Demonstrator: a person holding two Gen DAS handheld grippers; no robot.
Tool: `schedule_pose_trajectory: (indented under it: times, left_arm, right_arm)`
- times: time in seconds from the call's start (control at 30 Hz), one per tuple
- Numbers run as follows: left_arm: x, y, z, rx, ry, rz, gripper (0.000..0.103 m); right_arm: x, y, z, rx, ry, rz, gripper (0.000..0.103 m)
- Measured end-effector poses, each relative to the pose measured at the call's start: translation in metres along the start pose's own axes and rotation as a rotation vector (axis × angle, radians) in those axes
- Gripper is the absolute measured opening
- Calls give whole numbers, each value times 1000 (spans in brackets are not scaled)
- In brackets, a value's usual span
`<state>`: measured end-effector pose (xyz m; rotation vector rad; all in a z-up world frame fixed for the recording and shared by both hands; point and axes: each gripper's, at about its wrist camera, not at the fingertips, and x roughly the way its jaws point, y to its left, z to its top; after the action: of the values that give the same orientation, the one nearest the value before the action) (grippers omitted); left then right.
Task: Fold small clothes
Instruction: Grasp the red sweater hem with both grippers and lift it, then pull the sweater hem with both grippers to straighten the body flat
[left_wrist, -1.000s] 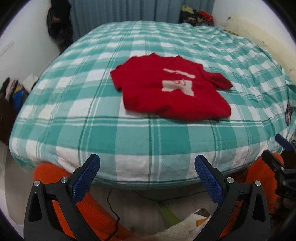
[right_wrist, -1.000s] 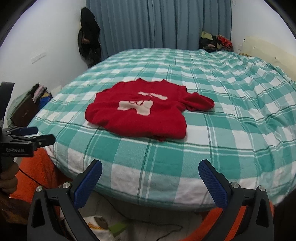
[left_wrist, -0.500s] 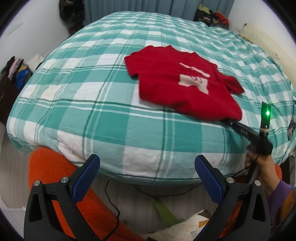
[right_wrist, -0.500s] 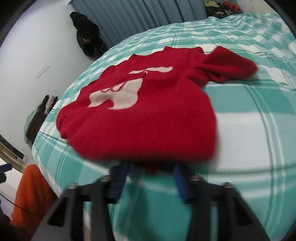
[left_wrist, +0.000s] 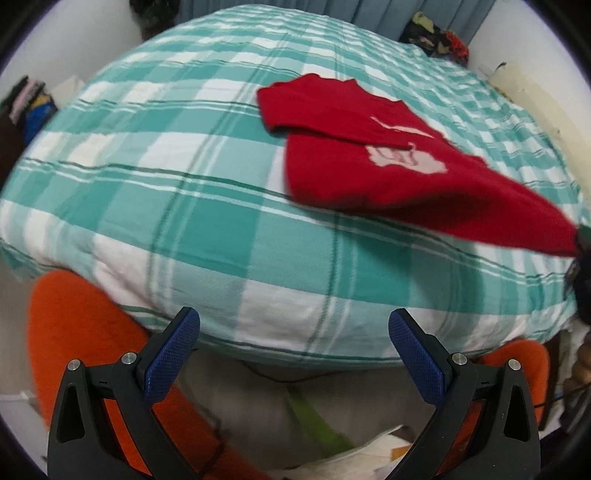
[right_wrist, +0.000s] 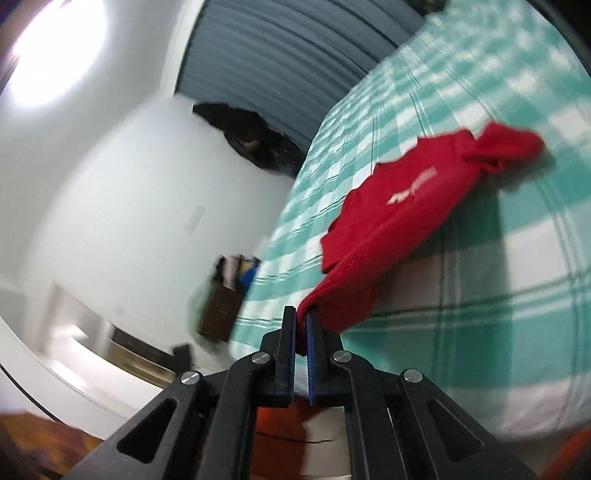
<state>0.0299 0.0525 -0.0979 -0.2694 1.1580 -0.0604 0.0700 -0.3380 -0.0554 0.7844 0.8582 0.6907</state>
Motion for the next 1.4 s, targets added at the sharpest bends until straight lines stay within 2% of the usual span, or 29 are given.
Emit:
schedule_pose_trajectory:
  times: [0.1,0.17,0.23,0.27,0.33,0.4,0.5,0.6,0.67,0.77,0.8,0.83,0.87,0.9,0.93,1.03,1.07,1.1,1.2,1.23,1.3,1.37,1.4]
  left_arm:
    - [18,11,-1,-65,68,-33,102]
    - [22,22,-4,-124,109,-58,102]
    - [17,30,-7,-162,101,-68,102]
    - [13,33,-8,-167,85,-65,102]
    - [8,37,-8,-158,56,-45,102]
    - [12,37,-4,-136,41,-43,102]
    - [34,33,15,-60,16,-116,102]
    - [76,21,48,41,24,-209,101]
    - [95,13,65,79,35,-243,100]
    - [110,3,88,100,8,-282,98]
    - [114,-2,95,97,3,-298,89]
    - [120,-5,104,86,16,-335,73]
    - [126,-10,112,67,58,-383,29]
    - [137,-17,125,34,127,-425,11]
    - [142,-22,134,14,145,-432,13]
    - [147,-38,173,-65,101,-415,13]
    - [150,-40,183,-93,97,-407,16]
    - [155,-42,195,-145,90,-385,24]
    - [163,-40,207,-194,117,-336,48]
    - [162,-38,207,-191,120,-330,49]
    - [146,-31,202,-138,86,-323,61]
    - [129,-18,188,-81,46,-280,69]
    - [121,-12,177,-62,31,-277,70]
  right_arm:
    - [13,-23,-9,4,2,-147,5]
    - [17,-55,-13,63,-21,-304,5]
    - [15,-87,-16,92,-49,-453,5]
    - [14,-98,-17,102,-50,-493,5]
    - [12,-119,-23,151,-34,-516,5]
    - [8,-118,-28,142,-13,-525,5]
    - [11,-117,-34,116,3,-519,5]
    - [12,-118,-35,118,-18,-504,5]
    - [15,-117,-32,106,-30,-502,5]
    - [13,-112,-32,64,-33,-503,5]
    - [14,-110,-32,46,-29,-507,5]
    - [14,-110,-33,38,-26,-508,5]
    - [15,-111,-33,35,-23,-508,5]
    - [14,-112,-32,40,-22,-506,5]
    - [13,-116,-31,53,-24,-504,5]
    - [14,-127,-18,109,-60,-498,5]
    - [14,-132,-13,130,-76,-490,5]
    - [16,-138,-7,157,-91,-483,5]
    - [21,-157,6,239,-121,-483,5]
    - [22,-164,9,269,-128,-477,6]
    - [24,-172,12,292,-131,-469,6]
    - [27,-174,16,279,-120,-471,6]
    - [27,-175,17,269,-115,-473,6]
